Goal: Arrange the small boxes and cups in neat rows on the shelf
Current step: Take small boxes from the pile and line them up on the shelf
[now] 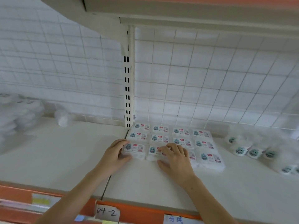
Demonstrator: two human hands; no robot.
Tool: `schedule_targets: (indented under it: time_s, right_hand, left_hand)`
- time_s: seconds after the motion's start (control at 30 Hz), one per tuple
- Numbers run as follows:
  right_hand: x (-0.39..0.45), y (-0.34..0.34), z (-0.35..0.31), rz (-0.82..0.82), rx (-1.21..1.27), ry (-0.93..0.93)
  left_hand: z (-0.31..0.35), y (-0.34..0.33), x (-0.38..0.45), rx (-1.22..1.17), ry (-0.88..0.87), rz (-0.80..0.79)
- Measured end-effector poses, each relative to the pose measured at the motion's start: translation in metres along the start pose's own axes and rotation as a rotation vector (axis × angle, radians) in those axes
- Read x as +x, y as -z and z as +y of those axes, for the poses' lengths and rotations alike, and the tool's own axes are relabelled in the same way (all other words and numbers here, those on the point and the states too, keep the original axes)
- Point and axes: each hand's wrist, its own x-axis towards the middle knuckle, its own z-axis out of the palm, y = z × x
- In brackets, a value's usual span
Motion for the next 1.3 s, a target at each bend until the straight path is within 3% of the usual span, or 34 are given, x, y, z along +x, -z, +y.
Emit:
schedule_targets:
  time_s: [0.33,0.7,0.8,1.07,1.17,1.3]
  right_hand:
    - [-0.002,-0.004,-0.001,0.034,-0.03,0.034]
    - [-0.006,0.017,-0.018,-0.123,-0.115,-0.003]
    - [-0.014,0.034,-0.027,-0.137,-0.035,-0.015]
    - [-0.093,0.097,-0.068,-0.093,0.282,0.063]
    - [-0.148,0.106,-0.079,-0.1,0.425,0.058]
    - [-0.211,0.092,-0.101,-0.255,0.508,0.06]
  left_hand:
    - [-0.003,-0.004,0.004,0.0,-0.106,0.032]
    - [0.009,0.004,-0.007,0.076,-0.177,0.061]
    - [0.019,0.018,-0.022,0.165,-0.176,0.099]
    - [0.07,0.047,-0.145,0.344,-0.201,0.177]
    - [0.075,0.038,-0.224,0.327,-0.064,0.246]
    - [0.063,0.025,-0.327,0.371,0.199,0.261]
